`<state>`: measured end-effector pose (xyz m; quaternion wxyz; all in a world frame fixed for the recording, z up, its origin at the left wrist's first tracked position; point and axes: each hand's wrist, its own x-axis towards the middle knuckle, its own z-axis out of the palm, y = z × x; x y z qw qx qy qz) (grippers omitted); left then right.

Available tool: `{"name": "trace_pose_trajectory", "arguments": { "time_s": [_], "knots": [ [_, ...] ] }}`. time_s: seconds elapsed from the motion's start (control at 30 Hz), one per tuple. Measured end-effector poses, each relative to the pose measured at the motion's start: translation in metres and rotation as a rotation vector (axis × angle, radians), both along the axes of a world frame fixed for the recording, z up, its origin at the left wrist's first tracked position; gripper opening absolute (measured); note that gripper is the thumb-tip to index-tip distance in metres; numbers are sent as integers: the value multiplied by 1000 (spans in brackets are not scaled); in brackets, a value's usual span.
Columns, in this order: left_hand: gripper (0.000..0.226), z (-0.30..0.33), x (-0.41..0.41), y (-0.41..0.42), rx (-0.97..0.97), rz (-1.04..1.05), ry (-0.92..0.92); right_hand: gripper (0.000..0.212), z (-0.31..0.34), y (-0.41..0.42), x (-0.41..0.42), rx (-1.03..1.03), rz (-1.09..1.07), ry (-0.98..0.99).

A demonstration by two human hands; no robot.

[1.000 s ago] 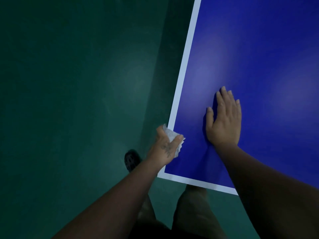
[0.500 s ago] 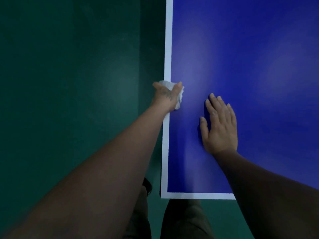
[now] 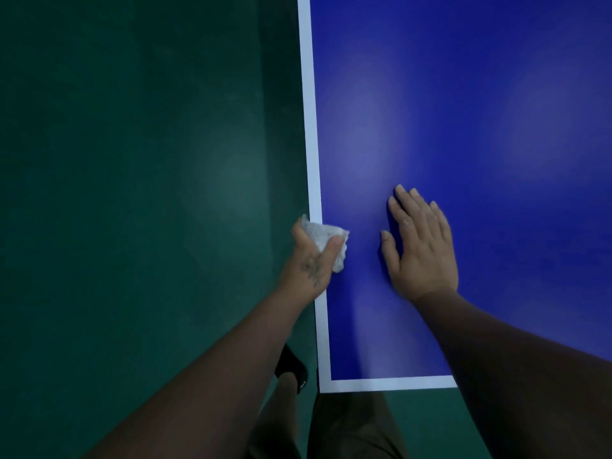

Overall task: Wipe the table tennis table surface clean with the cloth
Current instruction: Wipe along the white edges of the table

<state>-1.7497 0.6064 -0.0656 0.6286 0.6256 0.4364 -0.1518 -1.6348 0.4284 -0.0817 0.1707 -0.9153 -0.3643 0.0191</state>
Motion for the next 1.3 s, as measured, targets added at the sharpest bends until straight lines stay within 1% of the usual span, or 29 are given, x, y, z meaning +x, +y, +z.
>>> {"name": "trace_pose_trajectory", "arguments": {
  "time_s": [0.1,0.13,0.2,0.27,0.37,0.47,0.53,0.6,0.63,0.73,0.83,0.93,1.0,1.03,1.07,1.1,1.13,1.17,1.23,1.27,1.3],
  "knots": [
    [58,1,27,17,30,-36,34,53,0,-1,0,11,6,0],
    [58,3,38,25,51,-65,26,53,0,-1,0,13,5,-3],
    [66,3,59,42,84,-90,12,53,-1,-1,0,15,5,-6],
    [70,10,80,55,93,-55,35,53,-1,-1,0,11,6,-3],
    [65,17,91,58,99,-39,52,53,-1,0,0,-5,1,-1],
    [48,20,75,44,71,-14,45,53,0,0,1,0,5,4],
    [53,18,52,30,25,1,37,53,-1,0,1,-7,7,3],
    [63,13,31,18,39,-50,70,53,-1,0,1,-5,5,3],
    [63,11,27,16,53,-72,89,53,-1,1,1,-2,4,5],
    [52,8,45,29,86,-103,143,53,-1,1,1,-3,4,8],
    [24,10,88,56,18,-62,-36,54,-1,0,1,-11,0,13],
    [26,16,135,88,91,-29,-46,54,-2,-1,1,-3,-7,23],
    [63,15,150,101,124,-74,101,53,-2,0,3,7,-13,25],
    [73,13,152,102,125,-68,120,53,-2,0,4,8,-16,27],
    [75,12,151,101,104,-48,28,53,-2,-1,4,7,-16,30],
    [68,9,147,99,103,-26,-60,53,-2,-1,4,4,-15,32],
    [50,5,138,88,43,21,-122,53,-2,-1,4,0,-16,33],
    [37,1,125,75,12,69,-123,54,-1,-1,4,-5,-18,35],
    [30,0,90,52,43,94,-39,55,-1,-1,4,-11,-18,41],
    [47,2,72,42,40,64,10,55,-1,-1,5,-14,-18,44],
    [69,1,57,35,18,18,54,55,-1,-1,5,-18,-18,51]
  ]
}}
